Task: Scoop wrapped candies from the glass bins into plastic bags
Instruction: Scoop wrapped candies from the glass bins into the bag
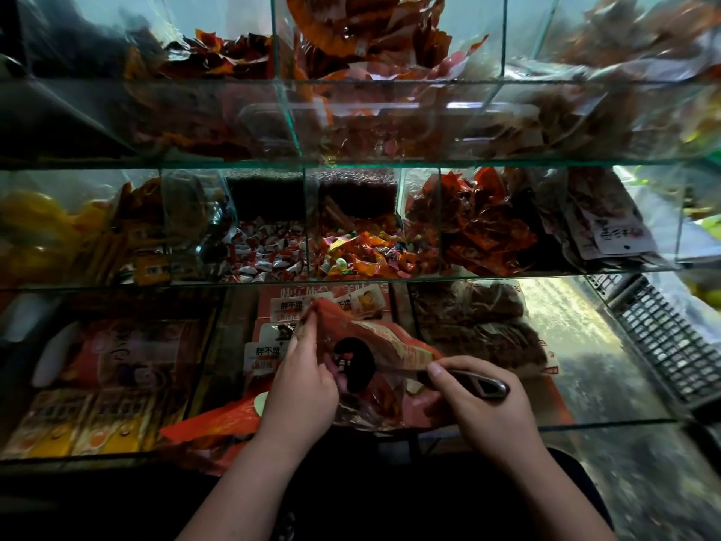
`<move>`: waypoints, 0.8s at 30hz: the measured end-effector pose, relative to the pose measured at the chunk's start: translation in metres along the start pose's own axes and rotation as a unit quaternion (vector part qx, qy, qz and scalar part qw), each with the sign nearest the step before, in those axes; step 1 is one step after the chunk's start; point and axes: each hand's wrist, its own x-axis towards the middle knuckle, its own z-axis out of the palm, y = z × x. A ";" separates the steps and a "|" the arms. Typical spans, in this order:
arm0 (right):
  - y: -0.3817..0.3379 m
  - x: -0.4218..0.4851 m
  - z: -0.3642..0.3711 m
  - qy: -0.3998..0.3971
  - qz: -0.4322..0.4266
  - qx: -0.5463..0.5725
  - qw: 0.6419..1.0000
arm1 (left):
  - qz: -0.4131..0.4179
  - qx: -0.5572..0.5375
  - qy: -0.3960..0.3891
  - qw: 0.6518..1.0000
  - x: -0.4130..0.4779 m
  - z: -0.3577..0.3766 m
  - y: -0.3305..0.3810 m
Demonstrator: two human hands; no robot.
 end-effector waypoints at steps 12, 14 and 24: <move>-0.019 0.006 0.004 0.015 0.083 0.126 0.988 | -0.099 -0.111 -0.013 0.989 -0.006 -0.013 -0.019; -0.019 0.007 0.003 0.029 0.097 0.148 0.984 | -0.108 -0.109 -0.023 0.988 -0.005 -0.015 -0.022; -0.034 -0.004 0.001 0.015 0.099 0.186 0.978 | -0.070 0.083 -0.028 0.994 0.008 -0.006 -0.034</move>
